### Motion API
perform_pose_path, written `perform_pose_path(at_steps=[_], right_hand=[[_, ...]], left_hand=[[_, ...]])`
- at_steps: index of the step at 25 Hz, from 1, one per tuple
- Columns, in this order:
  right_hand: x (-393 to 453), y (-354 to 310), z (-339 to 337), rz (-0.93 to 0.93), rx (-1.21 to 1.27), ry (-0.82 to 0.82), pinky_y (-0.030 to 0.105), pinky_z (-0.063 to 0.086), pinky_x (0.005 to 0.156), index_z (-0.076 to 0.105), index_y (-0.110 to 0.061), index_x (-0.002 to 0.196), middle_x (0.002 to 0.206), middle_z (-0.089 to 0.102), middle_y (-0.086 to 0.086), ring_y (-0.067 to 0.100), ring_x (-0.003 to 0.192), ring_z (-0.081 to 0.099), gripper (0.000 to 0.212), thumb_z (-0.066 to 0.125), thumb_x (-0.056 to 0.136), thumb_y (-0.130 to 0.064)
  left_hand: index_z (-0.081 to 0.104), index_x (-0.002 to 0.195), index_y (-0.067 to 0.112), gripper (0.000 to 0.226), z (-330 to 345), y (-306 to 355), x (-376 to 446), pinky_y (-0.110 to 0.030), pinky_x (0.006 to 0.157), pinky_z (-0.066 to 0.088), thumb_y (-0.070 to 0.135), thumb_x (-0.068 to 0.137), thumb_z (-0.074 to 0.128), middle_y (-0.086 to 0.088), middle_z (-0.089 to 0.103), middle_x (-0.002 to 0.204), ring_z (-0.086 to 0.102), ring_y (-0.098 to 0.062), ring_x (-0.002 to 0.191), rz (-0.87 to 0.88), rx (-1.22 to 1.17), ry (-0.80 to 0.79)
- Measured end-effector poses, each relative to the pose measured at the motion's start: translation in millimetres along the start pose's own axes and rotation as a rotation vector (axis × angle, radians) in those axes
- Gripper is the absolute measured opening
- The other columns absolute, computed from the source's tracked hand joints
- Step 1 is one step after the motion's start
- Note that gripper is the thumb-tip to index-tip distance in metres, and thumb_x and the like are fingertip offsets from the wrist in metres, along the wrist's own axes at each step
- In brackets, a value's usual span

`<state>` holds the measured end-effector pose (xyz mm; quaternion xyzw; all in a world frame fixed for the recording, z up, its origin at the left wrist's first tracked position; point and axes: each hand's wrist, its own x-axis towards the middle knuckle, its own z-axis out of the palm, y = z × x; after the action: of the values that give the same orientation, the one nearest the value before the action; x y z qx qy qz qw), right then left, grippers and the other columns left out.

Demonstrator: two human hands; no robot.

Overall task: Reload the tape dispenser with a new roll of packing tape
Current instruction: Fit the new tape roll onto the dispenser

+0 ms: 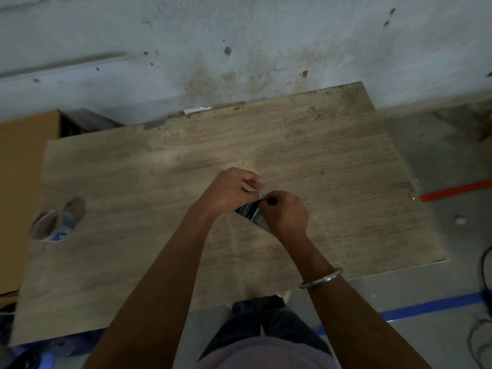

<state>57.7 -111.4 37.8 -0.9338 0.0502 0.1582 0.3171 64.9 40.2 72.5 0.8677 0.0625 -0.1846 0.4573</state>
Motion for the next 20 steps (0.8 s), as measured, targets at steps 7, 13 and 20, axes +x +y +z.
perform_pose_path(at_steps=[7, 13, 20], right_hand=[[1.2, -1.3, 2.9, 0.013, 0.037, 0.002, 0.025, 0.043, 0.063, 0.072, -0.025, 0.092, 0.088, 0.073, -0.004, 0.017, 0.081, 0.068, 0.019, 0.064, 0.083, -0.04], [0.6, -5.1, 9.9, 0.03, 0.039, 0.05, 0.026, 0.048, 0.061, 0.066, -0.027, 0.083, 0.081, 0.071, -0.006, 0.016, 0.073, 0.066, 0.011, 0.066, 0.078, -0.037], [-0.1, -4.5, 13.9, -0.005, 0.058, 0.021, 0.026, 0.046, 0.062, 0.068, -0.025, 0.085, 0.082, 0.072, -0.004, 0.018, 0.076, 0.068, 0.015, 0.065, 0.08, -0.039]], left_hand=[[0.074, 0.088, 0.025, 0.005, 14.8, -12.8, 0.2, -0.021, 0.073, 0.047, 0.026, 0.083, 0.075, 0.011, 0.065, 0.095, 0.059, -0.001, 0.082, 0.05, 0.136, 0.216], [0.066, 0.084, 0.025, 0.011, 35.0, -16.1, -5.3, -0.021, 0.061, 0.047, 0.035, 0.088, 0.068, 0.009, 0.068, 0.084, 0.063, -0.007, 0.075, -0.187, 0.123, 0.497], [0.059, 0.087, 0.019, 0.008, 56.8, -20.0, -11.9, -0.023, 0.063, 0.048, 0.023, 0.093, 0.061, 0.008, 0.064, 0.077, 0.06, -0.006, 0.07, -0.127, -0.038, 0.598]])
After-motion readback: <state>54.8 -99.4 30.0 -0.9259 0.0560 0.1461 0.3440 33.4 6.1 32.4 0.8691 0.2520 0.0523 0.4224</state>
